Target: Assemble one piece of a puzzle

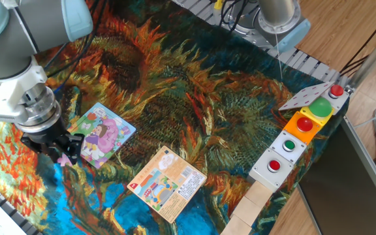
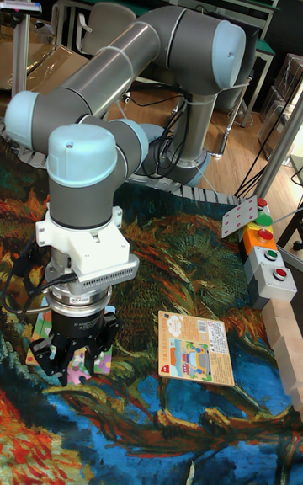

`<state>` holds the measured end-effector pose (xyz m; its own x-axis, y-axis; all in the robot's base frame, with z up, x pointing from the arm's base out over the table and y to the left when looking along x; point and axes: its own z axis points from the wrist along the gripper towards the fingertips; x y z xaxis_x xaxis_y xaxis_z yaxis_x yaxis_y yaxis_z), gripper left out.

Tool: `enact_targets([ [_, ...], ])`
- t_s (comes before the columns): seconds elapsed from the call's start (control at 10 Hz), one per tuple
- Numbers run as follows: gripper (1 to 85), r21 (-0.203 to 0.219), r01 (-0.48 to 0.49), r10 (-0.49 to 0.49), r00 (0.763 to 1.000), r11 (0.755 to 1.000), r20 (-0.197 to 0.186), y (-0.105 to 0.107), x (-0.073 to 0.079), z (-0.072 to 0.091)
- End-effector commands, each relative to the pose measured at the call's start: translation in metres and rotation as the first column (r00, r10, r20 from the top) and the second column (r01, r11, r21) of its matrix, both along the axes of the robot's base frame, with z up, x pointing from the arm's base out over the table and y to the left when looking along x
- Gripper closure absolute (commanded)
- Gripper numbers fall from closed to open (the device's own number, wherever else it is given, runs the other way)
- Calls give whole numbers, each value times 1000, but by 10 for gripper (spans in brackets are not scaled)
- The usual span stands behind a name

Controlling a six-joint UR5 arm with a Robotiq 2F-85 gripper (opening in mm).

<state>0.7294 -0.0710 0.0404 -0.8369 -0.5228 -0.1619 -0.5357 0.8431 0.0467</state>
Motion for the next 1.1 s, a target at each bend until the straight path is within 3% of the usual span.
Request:
enact_targets([
  [0.0, 843, 19, 43, -43, 999, 999, -2, 5, -7, 3],
  [0.3, 843, 51, 81, -80, 997, 995, -20, 13, -32, 6],
  [0.5, 843, 63, 101, -98, 994, 993, -39, 16, -38, 5],
  [1.0, 843, -30, 50, -51, 999, 998, -17, -6, -34, 0],
])
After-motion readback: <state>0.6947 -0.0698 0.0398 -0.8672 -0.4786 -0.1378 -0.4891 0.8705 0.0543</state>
